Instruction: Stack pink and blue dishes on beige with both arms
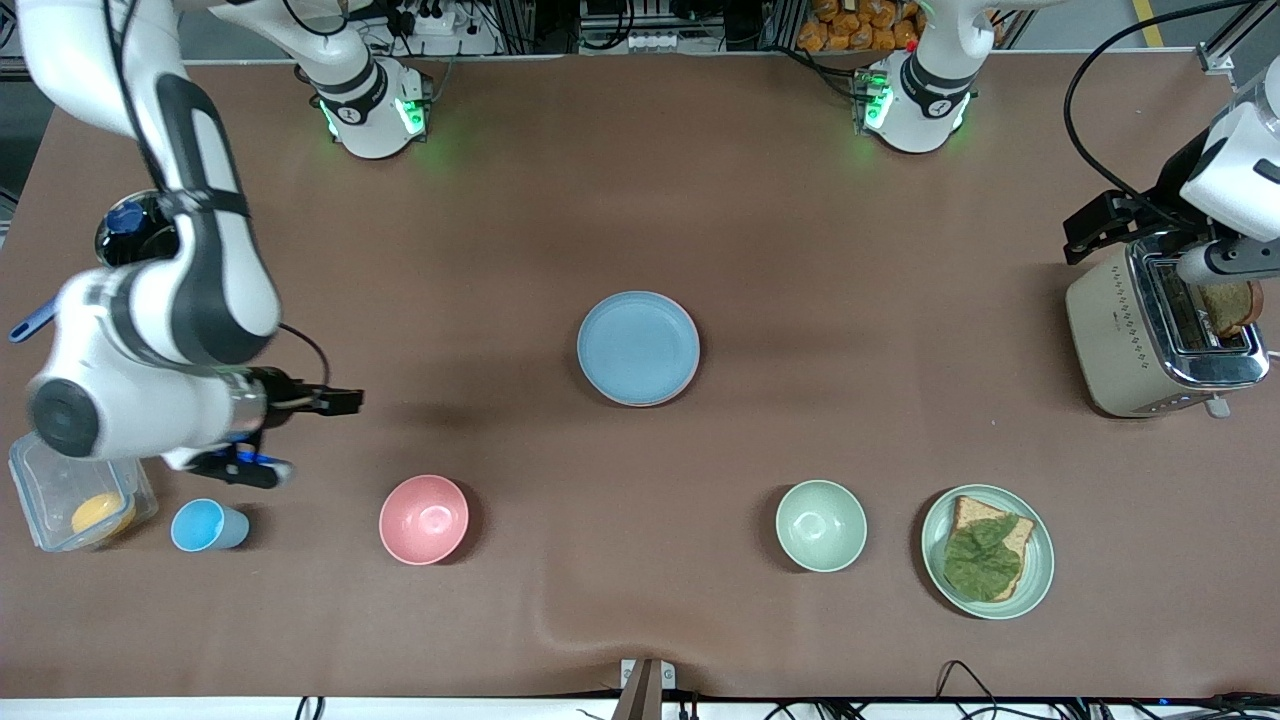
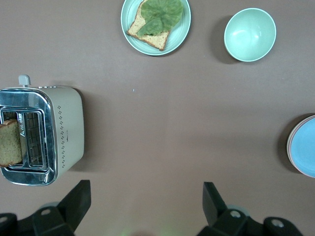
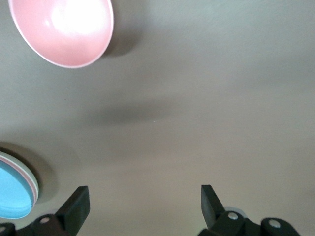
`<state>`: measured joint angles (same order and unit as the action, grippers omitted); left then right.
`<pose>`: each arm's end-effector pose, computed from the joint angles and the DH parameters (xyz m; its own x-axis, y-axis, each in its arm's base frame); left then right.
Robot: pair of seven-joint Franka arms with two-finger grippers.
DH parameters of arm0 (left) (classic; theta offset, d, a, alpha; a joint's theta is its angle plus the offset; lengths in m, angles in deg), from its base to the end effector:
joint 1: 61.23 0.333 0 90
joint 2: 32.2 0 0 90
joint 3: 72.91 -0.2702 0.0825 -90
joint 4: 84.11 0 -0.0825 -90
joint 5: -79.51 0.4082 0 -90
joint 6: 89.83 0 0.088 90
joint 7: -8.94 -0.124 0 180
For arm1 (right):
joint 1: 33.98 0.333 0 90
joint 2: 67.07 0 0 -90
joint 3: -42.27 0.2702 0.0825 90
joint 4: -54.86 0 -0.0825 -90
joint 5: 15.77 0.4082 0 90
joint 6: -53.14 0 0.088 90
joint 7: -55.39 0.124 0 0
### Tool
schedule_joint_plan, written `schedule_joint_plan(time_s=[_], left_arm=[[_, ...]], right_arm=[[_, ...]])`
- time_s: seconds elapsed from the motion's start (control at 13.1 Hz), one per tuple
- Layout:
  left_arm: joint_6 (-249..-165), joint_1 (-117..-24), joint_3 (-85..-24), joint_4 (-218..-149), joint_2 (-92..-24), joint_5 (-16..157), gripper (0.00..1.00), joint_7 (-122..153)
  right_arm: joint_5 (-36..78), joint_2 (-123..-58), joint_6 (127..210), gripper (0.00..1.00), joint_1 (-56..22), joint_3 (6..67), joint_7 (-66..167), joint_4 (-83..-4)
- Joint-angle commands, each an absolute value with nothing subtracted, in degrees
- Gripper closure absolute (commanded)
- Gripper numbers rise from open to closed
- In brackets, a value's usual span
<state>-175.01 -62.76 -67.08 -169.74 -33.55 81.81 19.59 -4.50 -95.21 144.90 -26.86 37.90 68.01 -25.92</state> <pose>0.5722 -0.0680 0.5785 0.9979 0.0606 -0.0237 0.0596 -0.9973 -0.0428 0.6589 0.0614 0.3358 0.9305 -0.1791 -0.3196 -0.2153 -0.9731 -0.0817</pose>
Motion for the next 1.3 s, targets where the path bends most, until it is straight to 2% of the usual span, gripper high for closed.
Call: schedule_joint_plan(time_s=[0.0,0.69,1.22], left_arm=[[-174.0,-62.8,-67.5,-170.6,-31.9,80.7,0.00,18.5],[-172.5,-63.2,-69.0,-169.9,-32.0,79.6,0.00,16.6],[-172.5,-63.0,-69.1,-169.9,-32.3,79.7,0.00,16.7]], right_arm=[[-5.8,-85.0,145.0,0.00,-29.6,39.1,67.5,-32.5],[-13.9,-70.5,141.9,0.00,-34.2,39.4,61.8,-34.2],[-17.7,-70.1,143.7,0.00,-33.7,39.6,62.2,-33.6]])
